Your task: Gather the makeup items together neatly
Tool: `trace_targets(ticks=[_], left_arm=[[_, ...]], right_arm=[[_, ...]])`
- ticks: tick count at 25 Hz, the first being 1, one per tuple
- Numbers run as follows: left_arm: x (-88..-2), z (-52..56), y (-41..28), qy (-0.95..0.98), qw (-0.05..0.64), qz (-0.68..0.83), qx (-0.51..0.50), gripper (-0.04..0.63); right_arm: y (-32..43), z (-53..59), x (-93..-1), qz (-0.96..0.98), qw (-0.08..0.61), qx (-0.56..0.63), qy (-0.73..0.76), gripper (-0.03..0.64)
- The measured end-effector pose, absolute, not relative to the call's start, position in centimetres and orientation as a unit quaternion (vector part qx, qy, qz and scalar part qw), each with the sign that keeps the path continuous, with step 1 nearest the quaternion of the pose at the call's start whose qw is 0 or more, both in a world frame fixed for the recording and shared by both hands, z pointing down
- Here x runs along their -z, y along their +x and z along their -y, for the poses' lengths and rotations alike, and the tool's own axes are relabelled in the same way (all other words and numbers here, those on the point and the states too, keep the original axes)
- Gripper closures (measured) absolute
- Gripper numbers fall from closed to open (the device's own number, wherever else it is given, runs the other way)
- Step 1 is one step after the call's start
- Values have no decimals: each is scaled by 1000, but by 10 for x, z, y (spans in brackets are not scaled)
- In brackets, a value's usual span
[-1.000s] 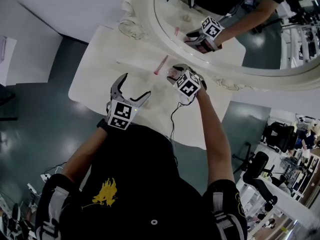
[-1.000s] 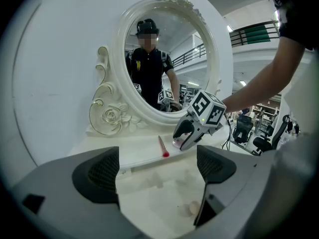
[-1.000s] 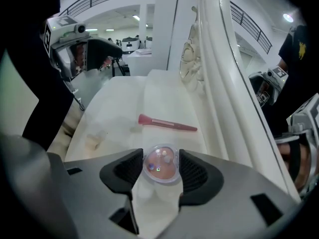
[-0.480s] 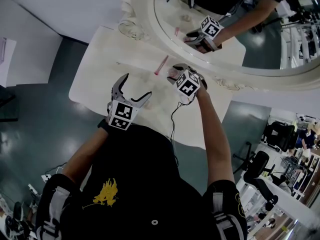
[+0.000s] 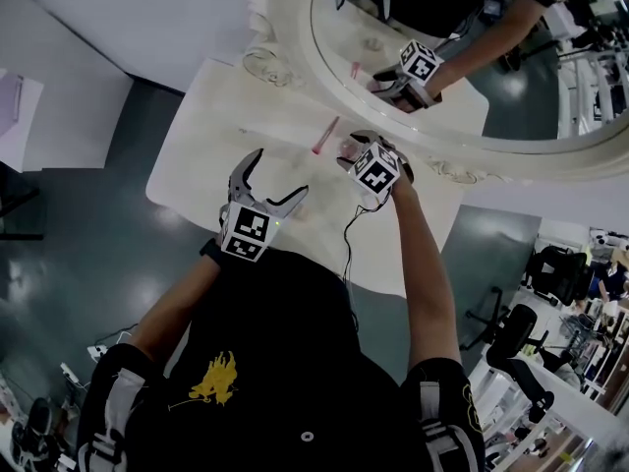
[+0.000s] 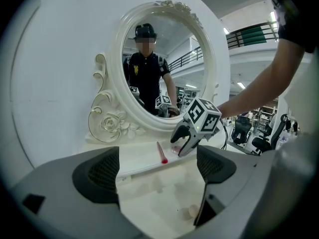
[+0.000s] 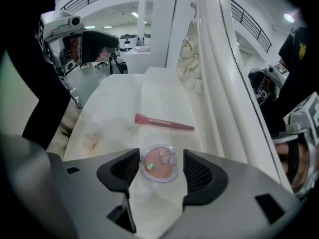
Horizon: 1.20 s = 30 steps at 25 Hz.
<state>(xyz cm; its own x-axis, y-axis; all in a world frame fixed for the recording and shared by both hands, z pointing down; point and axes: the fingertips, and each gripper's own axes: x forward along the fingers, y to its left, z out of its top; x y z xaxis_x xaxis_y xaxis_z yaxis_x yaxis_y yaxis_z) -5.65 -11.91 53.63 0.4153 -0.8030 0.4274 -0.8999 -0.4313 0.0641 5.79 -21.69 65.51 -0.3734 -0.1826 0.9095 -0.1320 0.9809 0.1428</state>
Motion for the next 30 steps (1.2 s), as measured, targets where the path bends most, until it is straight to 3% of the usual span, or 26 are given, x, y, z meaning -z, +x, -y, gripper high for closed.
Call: trace_targets(ticks=[5, 8, 13, 21, 30], left_arm=[[-518, 112, -59, 830, 136, 513, -169, 101], [-500, 107, -57, 839, 122, 503, -169, 101], [-496, 103, -53, 842, 117, 498, -174, 101], [-496, 94, -30, 849, 113, 478, -195, 101], [-492, 82, -17, 844, 113, 481, -207, 103]], right_arm=[[68, 210, -643, 827, 539, 41, 158, 348], [82, 197, -615, 840, 497, 26, 216, 348], [141, 164, -608, 835, 470, -25, 283, 344], [236, 108, -656, 803, 469, -143, 338, 321], [260, 99, -720, 780, 489, -208, 331, 283]])
